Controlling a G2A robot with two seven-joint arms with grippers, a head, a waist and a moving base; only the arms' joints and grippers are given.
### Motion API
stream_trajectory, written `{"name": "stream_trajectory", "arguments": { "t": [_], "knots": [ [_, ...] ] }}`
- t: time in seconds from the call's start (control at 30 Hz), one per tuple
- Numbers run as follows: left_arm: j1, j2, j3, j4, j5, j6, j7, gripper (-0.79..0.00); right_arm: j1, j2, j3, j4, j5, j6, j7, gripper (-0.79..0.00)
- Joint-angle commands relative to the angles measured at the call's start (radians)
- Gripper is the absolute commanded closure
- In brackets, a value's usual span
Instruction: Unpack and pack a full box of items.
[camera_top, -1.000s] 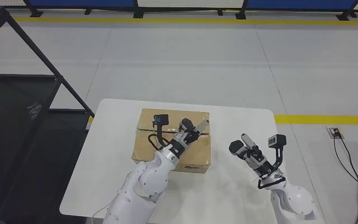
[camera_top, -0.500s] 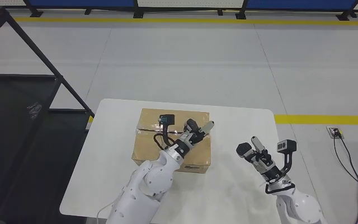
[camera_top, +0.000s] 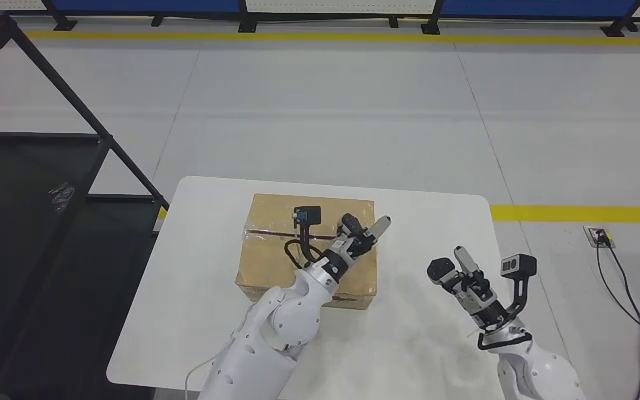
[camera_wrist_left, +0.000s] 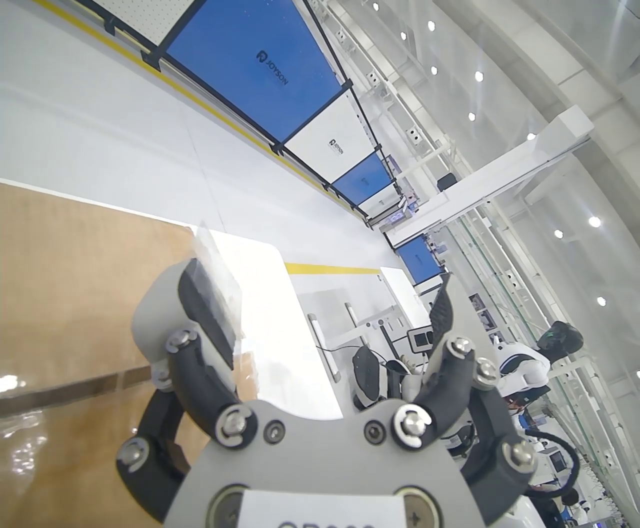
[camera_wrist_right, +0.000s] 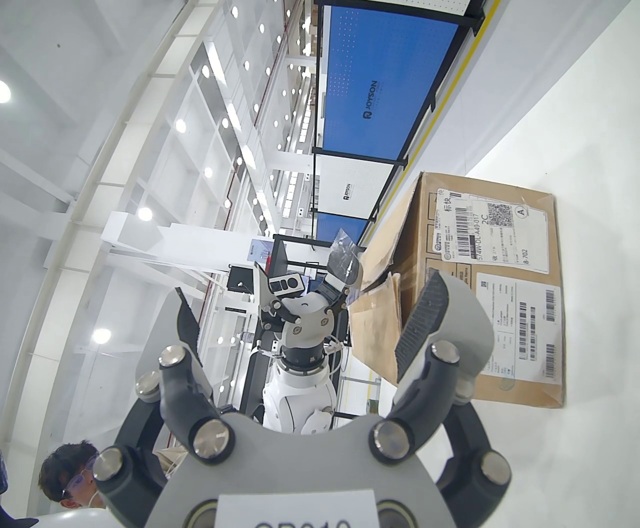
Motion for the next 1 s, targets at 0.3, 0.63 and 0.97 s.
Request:
{"name": "stream_trajectory", "arguments": {
  "t": [0.3,0.63,0.97],
  "knots": [
    [-0.028,-0.03,0.042,0.062,0.018,-0.003,0.075,-0.785,-0.012,0.007,0.011,-0.001,0.01,-0.005,0.0,-0.785],
    [-0.055,-0.056,0.069,0.127,0.033,-0.003,0.116,-0.785,-0.021,0.013,0.023,0.004,0.021,-0.01,0.004,-0.785],
    [-0.08,-0.084,0.091,0.184,0.035,-0.017,0.148,-0.785,-0.018,0.018,0.024,0.009,0.028,-0.008,0.005,-0.785]
  ]
}}
